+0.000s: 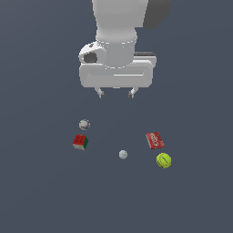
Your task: Pick up a designated object from a clutter of objects.
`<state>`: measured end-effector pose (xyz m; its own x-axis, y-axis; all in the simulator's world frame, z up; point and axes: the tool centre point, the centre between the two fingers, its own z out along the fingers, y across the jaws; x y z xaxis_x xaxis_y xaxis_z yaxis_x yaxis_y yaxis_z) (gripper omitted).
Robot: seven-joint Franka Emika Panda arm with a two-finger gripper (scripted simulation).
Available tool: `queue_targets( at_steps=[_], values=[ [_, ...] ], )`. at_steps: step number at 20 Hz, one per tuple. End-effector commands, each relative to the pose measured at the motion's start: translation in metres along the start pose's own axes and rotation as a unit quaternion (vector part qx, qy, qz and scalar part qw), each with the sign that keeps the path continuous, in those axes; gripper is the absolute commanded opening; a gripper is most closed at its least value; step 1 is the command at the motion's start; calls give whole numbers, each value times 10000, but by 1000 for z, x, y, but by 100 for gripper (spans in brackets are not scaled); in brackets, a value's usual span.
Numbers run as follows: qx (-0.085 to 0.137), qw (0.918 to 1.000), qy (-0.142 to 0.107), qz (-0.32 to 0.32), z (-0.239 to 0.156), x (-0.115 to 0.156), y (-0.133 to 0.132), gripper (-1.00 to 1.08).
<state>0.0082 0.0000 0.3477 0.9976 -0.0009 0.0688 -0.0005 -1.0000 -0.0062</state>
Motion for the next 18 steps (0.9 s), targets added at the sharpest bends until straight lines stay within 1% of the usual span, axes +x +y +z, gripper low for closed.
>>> queue_targets(
  at_steps=[1,10,18],
  values=[
    [0,10000,0,0,0,0,0,100],
    [124,9998,59,142,2,3,-9,100],
    [118,9997,48,210,6,6,-12,100]
  ],
)
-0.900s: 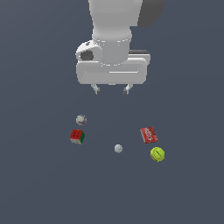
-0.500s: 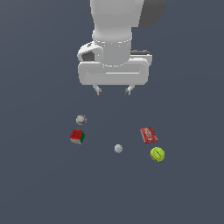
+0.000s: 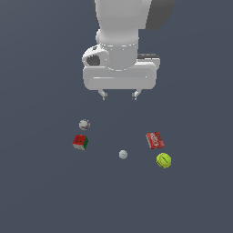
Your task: Pick up a designated object from a clutter of objects.
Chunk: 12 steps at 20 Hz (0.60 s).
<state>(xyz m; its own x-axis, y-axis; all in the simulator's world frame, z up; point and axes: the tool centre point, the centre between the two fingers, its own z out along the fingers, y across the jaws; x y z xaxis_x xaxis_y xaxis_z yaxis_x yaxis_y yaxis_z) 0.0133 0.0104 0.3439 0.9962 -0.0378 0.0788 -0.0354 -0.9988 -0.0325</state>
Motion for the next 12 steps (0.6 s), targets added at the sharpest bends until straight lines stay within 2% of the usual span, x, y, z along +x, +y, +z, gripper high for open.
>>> queue_targets(
  at_steps=[1,12],
  values=[
    [-1,10000,-8,55,3,3,-3,100],
    [-31,9978,-77,652,37,28,-33,100]
  ],
)
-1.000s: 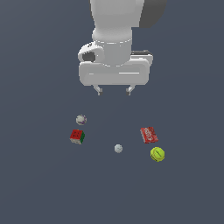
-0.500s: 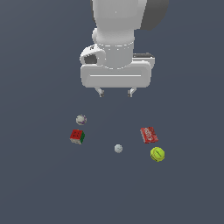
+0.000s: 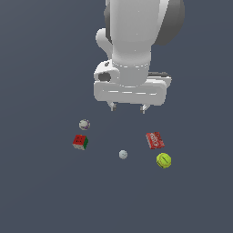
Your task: Pick up a designated object from a clutter of objects.
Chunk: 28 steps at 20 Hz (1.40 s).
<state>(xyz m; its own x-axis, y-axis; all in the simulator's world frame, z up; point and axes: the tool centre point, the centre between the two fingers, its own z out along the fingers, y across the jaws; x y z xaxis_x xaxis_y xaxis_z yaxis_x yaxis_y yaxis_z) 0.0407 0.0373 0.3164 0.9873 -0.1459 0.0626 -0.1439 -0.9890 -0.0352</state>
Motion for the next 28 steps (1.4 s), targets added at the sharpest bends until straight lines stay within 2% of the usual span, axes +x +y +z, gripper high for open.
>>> queue_targets(
  at_steps=[1,14,28],
  values=[
    [-11,9998,-23,188,11,6,-11,100],
    [-90,9913,-129,1304,87,34,-78,100],
    [-198,9685,-213,2472,180,40,-152,100]
  ],
)
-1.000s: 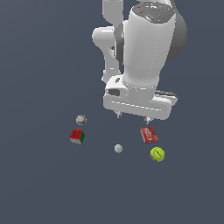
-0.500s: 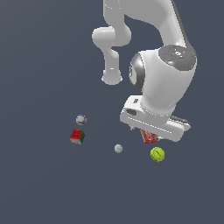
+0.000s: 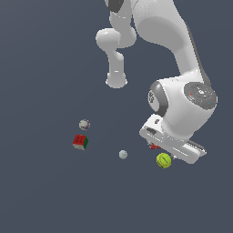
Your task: Pick up a designated object from a clutter of objects.
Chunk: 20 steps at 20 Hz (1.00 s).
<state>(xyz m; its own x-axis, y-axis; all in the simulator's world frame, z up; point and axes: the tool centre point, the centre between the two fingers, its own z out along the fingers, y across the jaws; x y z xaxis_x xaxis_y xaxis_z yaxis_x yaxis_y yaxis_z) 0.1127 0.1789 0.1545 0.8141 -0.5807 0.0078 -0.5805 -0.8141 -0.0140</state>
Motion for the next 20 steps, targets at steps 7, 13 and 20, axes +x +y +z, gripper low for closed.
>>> queue_targets(
  at_steps=[7,13,20],
  values=[
    [-51,9985,-25,547,44,-18,-29,100],
    [-69,9973,-32,732,60,-25,-38,100],
    [-75,9972,-37,750,64,-26,-39,100]
  ],
)
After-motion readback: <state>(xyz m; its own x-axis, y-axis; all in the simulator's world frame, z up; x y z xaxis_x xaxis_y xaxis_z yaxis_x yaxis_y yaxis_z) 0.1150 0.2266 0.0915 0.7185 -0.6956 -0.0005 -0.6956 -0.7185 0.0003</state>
